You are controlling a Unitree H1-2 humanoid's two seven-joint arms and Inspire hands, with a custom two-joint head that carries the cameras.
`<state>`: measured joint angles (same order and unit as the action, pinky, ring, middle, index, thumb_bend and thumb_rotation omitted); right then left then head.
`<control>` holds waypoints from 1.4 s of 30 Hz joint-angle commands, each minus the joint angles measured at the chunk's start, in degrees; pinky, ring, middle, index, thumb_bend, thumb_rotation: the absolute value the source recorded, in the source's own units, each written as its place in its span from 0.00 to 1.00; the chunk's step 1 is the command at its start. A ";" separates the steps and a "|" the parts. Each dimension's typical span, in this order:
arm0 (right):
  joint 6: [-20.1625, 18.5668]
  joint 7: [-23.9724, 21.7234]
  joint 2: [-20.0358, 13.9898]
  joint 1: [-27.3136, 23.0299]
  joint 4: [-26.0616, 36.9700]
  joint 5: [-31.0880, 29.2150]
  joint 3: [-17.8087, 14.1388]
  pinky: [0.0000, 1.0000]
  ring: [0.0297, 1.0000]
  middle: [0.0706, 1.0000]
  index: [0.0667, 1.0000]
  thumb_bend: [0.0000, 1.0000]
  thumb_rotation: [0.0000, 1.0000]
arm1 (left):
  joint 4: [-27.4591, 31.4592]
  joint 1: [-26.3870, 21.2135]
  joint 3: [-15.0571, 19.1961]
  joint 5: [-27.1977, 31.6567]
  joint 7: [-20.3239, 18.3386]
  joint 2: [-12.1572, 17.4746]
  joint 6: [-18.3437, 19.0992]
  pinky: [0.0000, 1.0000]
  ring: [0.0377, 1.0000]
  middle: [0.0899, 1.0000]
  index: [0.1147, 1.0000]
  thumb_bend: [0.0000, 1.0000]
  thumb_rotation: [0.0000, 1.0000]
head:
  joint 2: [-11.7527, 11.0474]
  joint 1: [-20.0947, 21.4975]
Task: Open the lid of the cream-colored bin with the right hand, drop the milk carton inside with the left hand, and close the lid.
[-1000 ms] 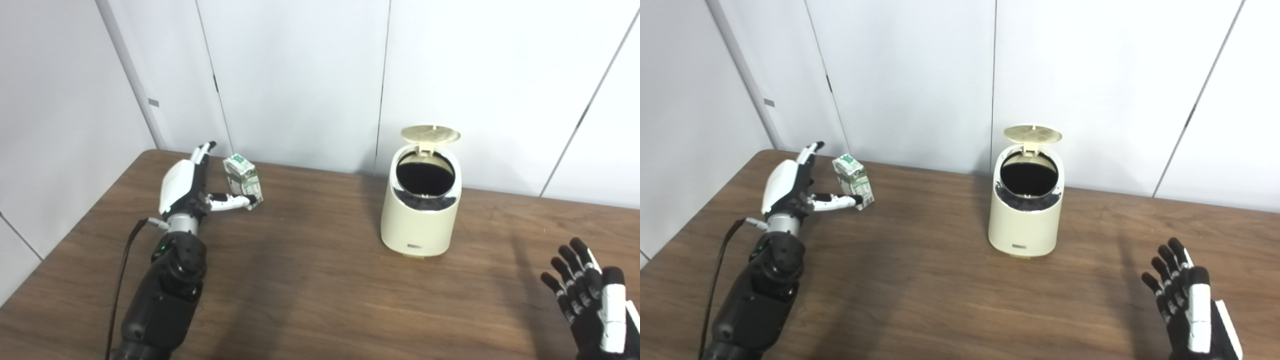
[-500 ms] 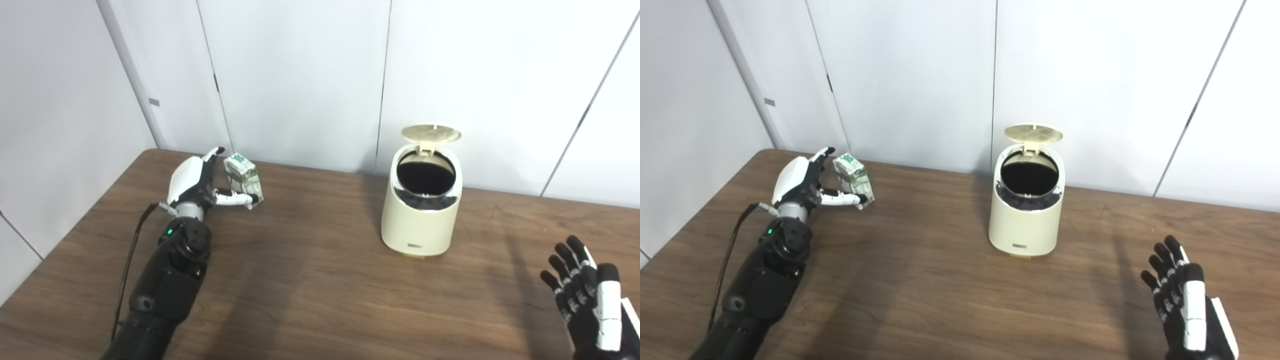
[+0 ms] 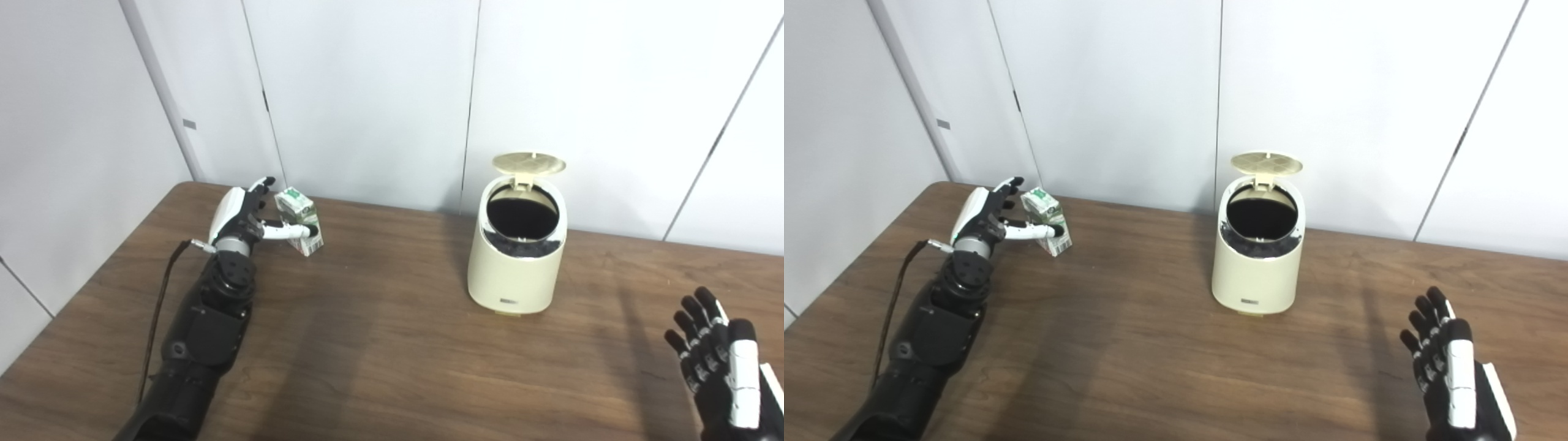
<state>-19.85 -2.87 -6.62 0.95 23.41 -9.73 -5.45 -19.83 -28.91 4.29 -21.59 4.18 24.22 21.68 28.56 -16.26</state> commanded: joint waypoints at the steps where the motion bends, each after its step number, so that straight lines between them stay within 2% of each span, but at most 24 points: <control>1: 1.01 -0.02 0.09 -1.25 2.10 -0.38 -0.09 0.96 0.99 0.98 0.99 0.54 1.00 | 0.70 -3.36 -0.14 -0.63 1.64 1.49 -1.68 0.74 0.86 0.90 0.93 0.94 0.20 | 0.05 0.07; 12: -0.10 0.17 0.35 -1.23 2.94 -0.39 -0.14 0.98 0.99 0.99 1.00 0.50 1.00 | 1.20 -4.03 -1.23 -0.10 0.83 1.29 -0.66 0.69 0.81 0.85 0.87 0.91 0.18 | 0.51 0.12; 18: -0.12 0.01 0.36 -1.04 3.21 -0.64 -0.04 0.99 1.00 0.99 1.00 0.49 1.00 | 1.82 -3.72 -1.87 -0.67 1.39 1.38 -0.80 0.62 0.71 0.75 0.78 0.88 0.13 | 0.65 0.21; 24: -0.22 0.18 0.48 -1.11 3.23 -0.56 -0.04 0.97 0.99 0.98 0.99 0.51 1.00 | 1.99 -3.61 -1.67 -0.79 2.30 1.29 -1.17 0.55 0.62 0.66 0.69 0.83 0.04 | 0.85 0.16; 27: -0.83 0.51 0.70 -1.12 3.58 -0.53 -0.14 0.96 0.98 0.97 0.99 0.51 1.00 | 1.78 -3.58 -1.08 -0.74 3.59 0.92 -2.02 0.48 0.54 0.57 0.61 0.81 0.00 | 0.87 0.11; 28: -0.83 0.44 0.64 -1.12 3.51 -0.62 -0.19 0.96 0.98 0.97 0.99 0.50 1.00 | 1.73 -3.51 -1.02 -0.87 4.17 0.85 -2.54 0.45 0.50 0.49 0.58 0.65 0.00 | 0.94 0.08; 30: -0.79 0.28 0.54 -1.12 3.38 -0.75 -0.28 0.96 0.98 0.97 0.99 0.50 1.00 | 1.47 -3.47 -0.99 -1.06 5.27 0.74 -3.26 0.42 0.47 0.42 0.51 0.55 0.00 | 1.01 0.07; 32: -0.78 0.15 0.47 -1.14 3.24 -0.98 -0.38 0.95 0.98 0.97 0.99 0.50 1.00 | 1.14 -3.49 -0.90 -1.12 6.31 0.59 -3.93 0.44 0.43 0.43 0.45 0.51 0.00 | 1.07 0.05; 34: -0.36 -0.01 0.40 -1.05 3.10 -1.10 -0.38 0.95 0.98 0.97 0.99 0.50 1.00 | 0.76 -3.48 -0.81 -1.21 7.50 0.42 -4.66 0.46 0.44 0.45 0.41 0.50 0.00 | 1.17 -0.01; 35: -0.27 -0.05 0.36 -1.02 3.08 -1.14 -0.35 0.96 0.98 0.98 1.00 0.50 1.00 | 0.64 -3.49 -0.84 -1.25 7.85 0.39 -4.77 0.42 0.44 0.46 0.39 0.49 0.00 | 1.17 -0.01; 42: -0.70 -0.17 0.28 -1.03 2.89 -1.57 -0.33 0.96 0.98 0.98 1.00 0.50 1.00 | 0.55 -3.44 -0.93 -1.44 9.84 0.15 -5.27 0.39 0.45 0.45 0.36 0.48 0.00 | 1.27 -0.09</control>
<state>-21.70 -2.56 -5.87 0.99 24.33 -10.67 -5.56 -20.46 -29.48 2.79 -22.08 11.62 23.26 19.26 29.79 -16.26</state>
